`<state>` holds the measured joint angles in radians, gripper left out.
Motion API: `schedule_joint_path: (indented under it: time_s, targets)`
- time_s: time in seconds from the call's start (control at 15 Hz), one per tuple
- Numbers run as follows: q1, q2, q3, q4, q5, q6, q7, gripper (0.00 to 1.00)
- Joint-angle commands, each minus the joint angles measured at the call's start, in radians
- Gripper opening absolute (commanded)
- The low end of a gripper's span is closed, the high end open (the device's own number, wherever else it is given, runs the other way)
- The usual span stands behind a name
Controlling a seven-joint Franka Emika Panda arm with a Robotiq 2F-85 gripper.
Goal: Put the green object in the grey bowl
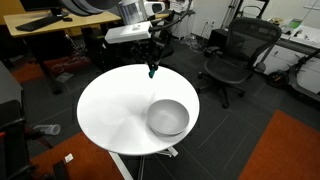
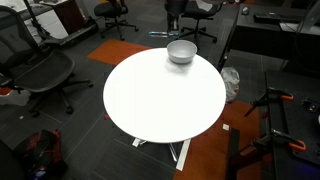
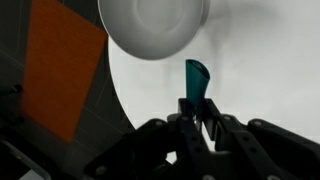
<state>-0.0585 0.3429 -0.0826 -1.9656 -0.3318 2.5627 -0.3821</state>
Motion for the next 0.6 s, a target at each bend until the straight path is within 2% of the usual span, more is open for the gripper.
schedule_joint_path:
  time_s: [0.0, 0.53]
  targets:
    - [-0.018, -0.028, -0.034, -0.030, -0.006, 0.019, 0.108, 0.05]
    - [-0.052, 0.048, -0.076, -0.002, 0.015, 0.009, 0.222, 0.05]
